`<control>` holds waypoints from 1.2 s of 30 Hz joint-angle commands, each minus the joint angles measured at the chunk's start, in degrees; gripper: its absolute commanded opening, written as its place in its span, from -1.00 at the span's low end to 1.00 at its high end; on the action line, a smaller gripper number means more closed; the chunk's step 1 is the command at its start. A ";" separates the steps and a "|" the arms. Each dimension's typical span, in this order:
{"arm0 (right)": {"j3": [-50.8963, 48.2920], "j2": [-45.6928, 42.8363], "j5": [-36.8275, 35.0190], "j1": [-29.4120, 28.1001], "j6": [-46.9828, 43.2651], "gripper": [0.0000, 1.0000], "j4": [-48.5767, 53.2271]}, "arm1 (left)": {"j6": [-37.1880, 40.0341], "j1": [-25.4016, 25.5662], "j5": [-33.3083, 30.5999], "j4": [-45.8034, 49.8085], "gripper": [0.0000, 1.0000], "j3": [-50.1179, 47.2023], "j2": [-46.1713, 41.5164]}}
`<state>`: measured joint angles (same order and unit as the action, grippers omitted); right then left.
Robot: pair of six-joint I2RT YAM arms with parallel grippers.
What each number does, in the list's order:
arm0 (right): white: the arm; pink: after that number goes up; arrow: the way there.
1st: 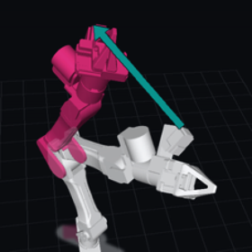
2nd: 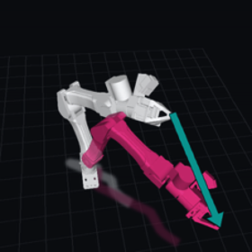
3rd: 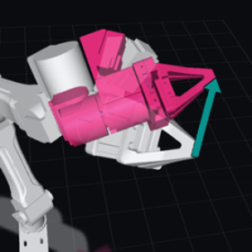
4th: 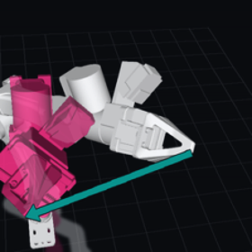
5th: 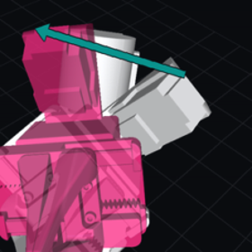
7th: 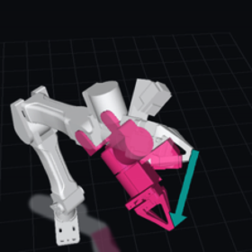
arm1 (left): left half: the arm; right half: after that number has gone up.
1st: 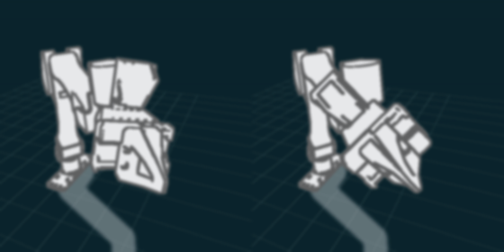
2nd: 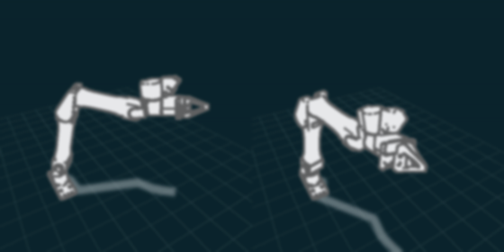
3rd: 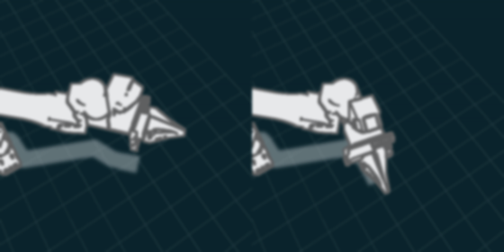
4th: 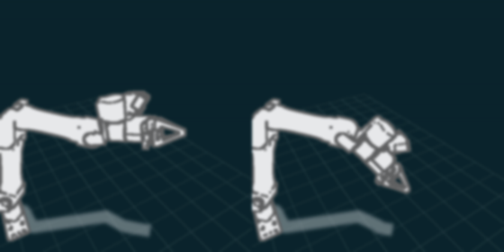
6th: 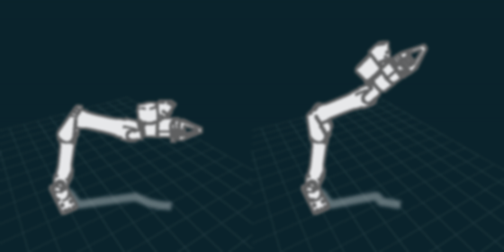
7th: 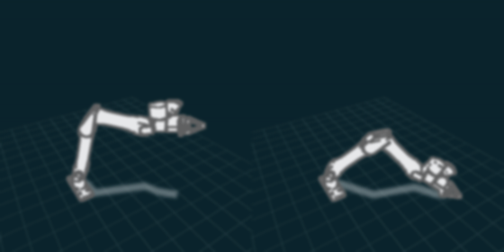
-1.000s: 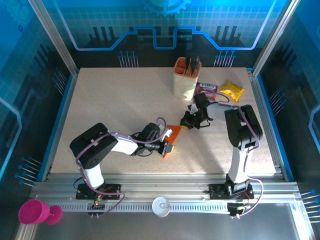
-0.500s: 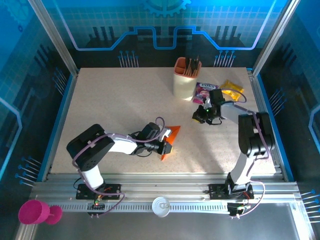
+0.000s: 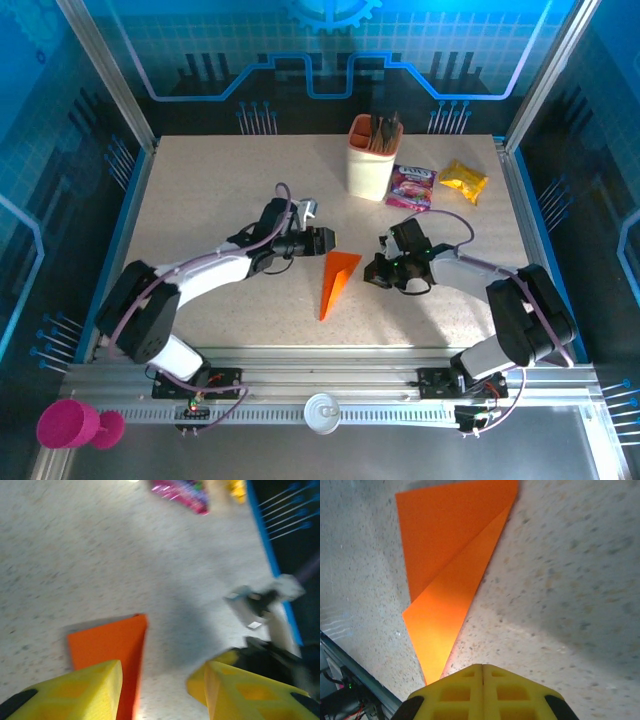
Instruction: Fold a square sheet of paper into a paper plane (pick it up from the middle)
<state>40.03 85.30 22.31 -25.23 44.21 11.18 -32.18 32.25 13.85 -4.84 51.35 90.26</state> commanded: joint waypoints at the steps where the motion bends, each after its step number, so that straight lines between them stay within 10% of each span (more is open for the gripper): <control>1: -0.65 1.52 -2.13 -1.79 2.88 -1.00 -4.62 | 1.28 -0.07 -0.26 10.35 -0.06 3.01 5.28; 36: -0.22 14.44 -0.51 -2.89 4.02 -1.00 -11.98 | -2.79 2.94 7.71 7.41 -0.32 6.70 13.95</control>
<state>40.18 95.13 22.72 -26.76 47.86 3.11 -33.78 34.81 20.03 3.81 58.94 106.65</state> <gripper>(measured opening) 0.048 0.342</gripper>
